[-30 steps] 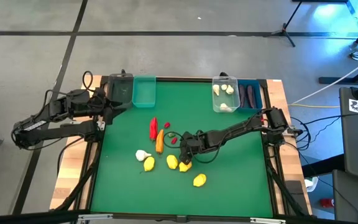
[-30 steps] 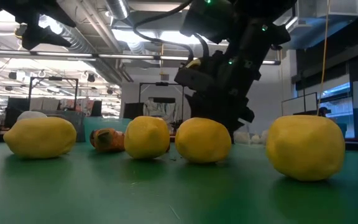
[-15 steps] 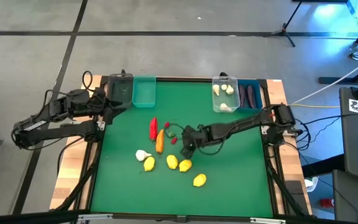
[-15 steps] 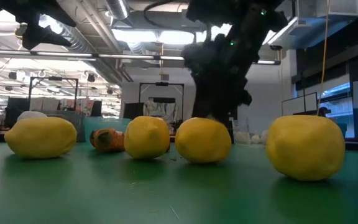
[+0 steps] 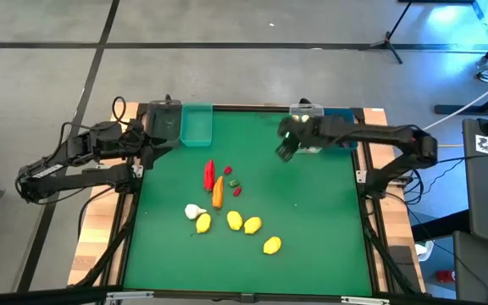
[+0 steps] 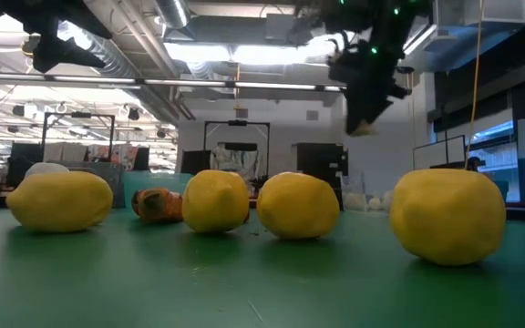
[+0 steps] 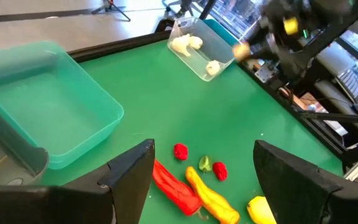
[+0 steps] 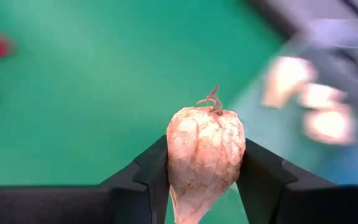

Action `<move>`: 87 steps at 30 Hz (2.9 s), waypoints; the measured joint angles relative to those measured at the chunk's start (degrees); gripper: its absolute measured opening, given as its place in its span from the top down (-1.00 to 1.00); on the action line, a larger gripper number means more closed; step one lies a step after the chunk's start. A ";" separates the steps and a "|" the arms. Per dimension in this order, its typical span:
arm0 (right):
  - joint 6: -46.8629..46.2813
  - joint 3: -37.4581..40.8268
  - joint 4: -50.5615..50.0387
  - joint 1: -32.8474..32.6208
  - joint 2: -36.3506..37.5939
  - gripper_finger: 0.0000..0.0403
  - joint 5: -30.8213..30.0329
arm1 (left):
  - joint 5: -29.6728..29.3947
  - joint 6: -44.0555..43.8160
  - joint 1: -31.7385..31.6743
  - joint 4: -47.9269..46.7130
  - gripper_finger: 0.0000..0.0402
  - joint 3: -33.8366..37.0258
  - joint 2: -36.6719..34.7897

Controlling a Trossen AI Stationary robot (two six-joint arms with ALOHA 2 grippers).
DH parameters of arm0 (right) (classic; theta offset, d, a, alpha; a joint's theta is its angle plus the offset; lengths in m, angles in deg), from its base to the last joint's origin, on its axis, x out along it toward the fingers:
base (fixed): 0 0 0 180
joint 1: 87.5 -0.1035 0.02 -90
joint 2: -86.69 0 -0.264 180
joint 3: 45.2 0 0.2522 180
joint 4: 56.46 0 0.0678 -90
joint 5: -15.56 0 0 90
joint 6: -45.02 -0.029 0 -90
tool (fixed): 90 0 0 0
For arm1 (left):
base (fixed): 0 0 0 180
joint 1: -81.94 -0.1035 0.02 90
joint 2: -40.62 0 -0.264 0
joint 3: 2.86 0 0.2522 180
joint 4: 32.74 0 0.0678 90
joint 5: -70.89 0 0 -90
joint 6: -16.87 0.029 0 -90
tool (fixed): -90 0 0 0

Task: Sort produce into baskets
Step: Put the garlic into the transparent bin

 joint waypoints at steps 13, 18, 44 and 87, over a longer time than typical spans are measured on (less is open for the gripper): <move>3.33 3.86 1.04 19.10 -1.56 0.23 -0.02 | -0.71 -0.09 -0.02 -0.01 -0.33 0.00 0.00; 5.19 5.53 2.43 23.39 -2.78 0.03 4.67 | -1.45 -0.22 -0.01 -0.04 -0.33 0.00 0.00; 6.55 5.51 17.84 4.04 1.10 -0.23 22.11 | 18.04 -0.17 8.41 4.56 -0.33 0.00 10.27; 5.11 5.51 16.42 3.62 1.08 -0.23 17.28 | -7.43 1.63 44.57 20.17 -0.33 8.44 53.02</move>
